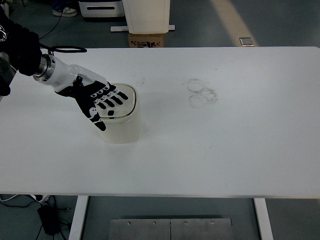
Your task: Close trash bin
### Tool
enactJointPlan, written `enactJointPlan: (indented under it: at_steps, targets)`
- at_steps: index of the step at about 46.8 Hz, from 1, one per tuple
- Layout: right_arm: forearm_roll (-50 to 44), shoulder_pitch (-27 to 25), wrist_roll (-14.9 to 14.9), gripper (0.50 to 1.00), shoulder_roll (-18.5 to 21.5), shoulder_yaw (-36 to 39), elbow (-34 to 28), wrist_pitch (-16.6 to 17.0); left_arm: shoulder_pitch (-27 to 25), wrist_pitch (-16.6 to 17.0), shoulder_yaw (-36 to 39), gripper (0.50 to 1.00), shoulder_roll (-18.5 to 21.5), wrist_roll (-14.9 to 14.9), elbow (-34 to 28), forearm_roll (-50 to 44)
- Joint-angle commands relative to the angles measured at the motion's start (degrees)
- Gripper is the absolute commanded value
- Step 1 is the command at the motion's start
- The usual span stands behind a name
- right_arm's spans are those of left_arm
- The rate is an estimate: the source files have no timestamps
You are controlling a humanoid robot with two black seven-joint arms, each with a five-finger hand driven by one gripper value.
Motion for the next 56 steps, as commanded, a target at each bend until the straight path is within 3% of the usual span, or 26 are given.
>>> enactJointPlan:
  at_steps: [1,56]
  targets:
    - [0.0,0.0,0.0,0.991,0.0,0.0,0.0,0.0,0.2,0.0,0.0,1.0,0.0,0.0,0.0,0.0]
    - [0.0,0.0,0.1,0.991,0.0,-0.1,0.0,0.0,1.1,0.0,-0.2,1.0,0.3,0.0,0.1,0.0]
